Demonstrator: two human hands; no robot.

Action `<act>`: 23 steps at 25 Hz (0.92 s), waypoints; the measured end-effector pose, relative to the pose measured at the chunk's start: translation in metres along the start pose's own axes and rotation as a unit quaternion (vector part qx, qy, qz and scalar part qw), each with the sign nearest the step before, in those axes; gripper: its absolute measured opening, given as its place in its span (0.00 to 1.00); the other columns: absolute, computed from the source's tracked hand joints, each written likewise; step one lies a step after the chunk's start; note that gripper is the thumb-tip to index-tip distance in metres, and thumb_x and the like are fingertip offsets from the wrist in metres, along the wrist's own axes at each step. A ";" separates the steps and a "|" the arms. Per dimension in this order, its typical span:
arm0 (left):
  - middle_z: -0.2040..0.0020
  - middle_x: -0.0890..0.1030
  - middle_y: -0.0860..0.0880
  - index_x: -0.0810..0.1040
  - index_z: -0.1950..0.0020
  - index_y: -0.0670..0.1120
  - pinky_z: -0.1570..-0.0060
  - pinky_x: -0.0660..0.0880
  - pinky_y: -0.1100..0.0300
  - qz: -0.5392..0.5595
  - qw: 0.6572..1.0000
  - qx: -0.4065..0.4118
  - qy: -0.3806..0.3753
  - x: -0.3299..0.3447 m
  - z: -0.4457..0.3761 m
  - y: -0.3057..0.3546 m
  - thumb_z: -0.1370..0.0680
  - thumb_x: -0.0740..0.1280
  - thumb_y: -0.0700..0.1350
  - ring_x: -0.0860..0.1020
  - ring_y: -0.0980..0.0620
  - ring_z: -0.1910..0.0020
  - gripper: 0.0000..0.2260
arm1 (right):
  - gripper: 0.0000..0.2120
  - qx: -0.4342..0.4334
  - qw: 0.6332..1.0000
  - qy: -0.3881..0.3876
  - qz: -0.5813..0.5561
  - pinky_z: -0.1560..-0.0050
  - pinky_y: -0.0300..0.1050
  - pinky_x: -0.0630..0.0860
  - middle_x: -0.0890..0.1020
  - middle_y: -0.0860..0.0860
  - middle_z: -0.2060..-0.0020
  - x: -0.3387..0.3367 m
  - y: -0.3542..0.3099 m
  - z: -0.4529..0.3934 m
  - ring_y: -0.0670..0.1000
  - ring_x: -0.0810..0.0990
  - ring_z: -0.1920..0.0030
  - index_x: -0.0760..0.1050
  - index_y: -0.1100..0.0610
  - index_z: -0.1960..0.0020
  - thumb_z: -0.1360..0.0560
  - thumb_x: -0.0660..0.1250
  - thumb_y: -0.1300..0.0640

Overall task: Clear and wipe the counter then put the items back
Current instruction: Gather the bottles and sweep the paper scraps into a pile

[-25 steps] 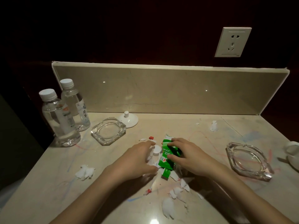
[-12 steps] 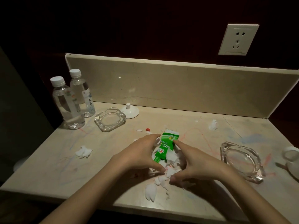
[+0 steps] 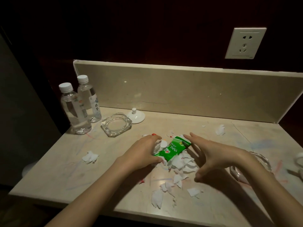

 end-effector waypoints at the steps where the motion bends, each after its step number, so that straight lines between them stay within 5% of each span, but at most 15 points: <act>1: 0.30 0.70 0.49 0.64 0.27 0.50 0.41 0.64 0.62 0.000 1.000 0.005 -0.004 -0.001 -0.001 0.000 0.29 0.73 0.53 0.69 0.51 0.33 0.33 | 0.60 0.001 1.000 -0.022 0.012 0.26 0.43 0.52 0.38 0.44 0.24 0.006 -0.001 -0.003 0.49 0.47 0.23 0.36 0.42 0.24 0.38 0.79 0.46; 6: 0.25 0.64 0.52 0.56 0.24 0.52 0.34 0.63 0.59 -0.004 0.997 -0.009 -0.075 -0.002 0.010 -0.012 0.34 0.76 0.58 0.65 0.52 0.29 0.45 | 0.63 0.046 0.995 -0.039 0.080 0.25 0.50 0.52 0.36 0.44 0.24 0.006 0.007 -0.010 0.51 0.43 0.23 0.33 0.41 0.25 0.40 0.79 0.41; 11: 0.25 0.62 0.52 0.54 0.23 0.51 0.32 0.63 0.58 -0.001 0.998 0.023 -0.064 0.010 0.014 0.009 0.34 0.75 0.61 0.63 0.52 0.28 0.47 | 0.59 0.015 0.998 -0.013 0.063 0.25 0.47 0.51 0.42 0.44 0.23 0.016 -0.017 -0.027 0.49 0.47 0.23 0.38 0.44 0.23 0.38 0.76 0.38; 14: 0.30 0.69 0.52 0.57 0.25 0.53 0.38 0.69 0.56 0.018 0.998 0.043 -0.030 0.016 0.002 0.018 0.34 0.74 0.60 0.68 0.52 0.34 0.42 | 0.50 -0.026 0.998 0.057 0.032 0.28 0.43 0.60 0.59 0.45 0.25 0.012 -0.033 -0.033 0.49 0.60 0.27 0.51 0.48 0.23 0.35 0.75 0.40; 17: 0.34 0.73 0.52 0.64 0.28 0.53 0.42 0.71 0.56 0.016 0.998 0.062 -0.016 0.018 -0.008 0.019 0.32 0.74 0.57 0.72 0.51 0.38 0.36 | 0.34 -0.047 0.990 0.133 -0.001 0.42 0.41 0.74 0.76 0.45 0.39 0.001 -0.040 -0.033 0.46 0.74 0.41 0.68 0.47 0.31 0.34 0.75 0.47; 23: 0.47 0.82 0.48 0.80 0.41 0.46 0.50 0.73 0.56 0.024 0.995 0.081 0.054 0.004 -0.013 0.015 0.23 0.67 0.46 0.78 0.50 0.48 0.12 | 0.19 -0.023 0.967 0.246 -0.065 0.45 0.43 0.77 0.82 0.49 0.44 -0.007 -0.032 -0.030 0.47 0.79 0.45 0.78 0.50 0.38 0.29 0.73 0.57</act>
Point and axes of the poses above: each hand's wrist, its own z-axis away from the middle knuckle, its own x-axis out of the palm, y = z × x, the point moved 9 cm from there along -z, towards the middle knuckle
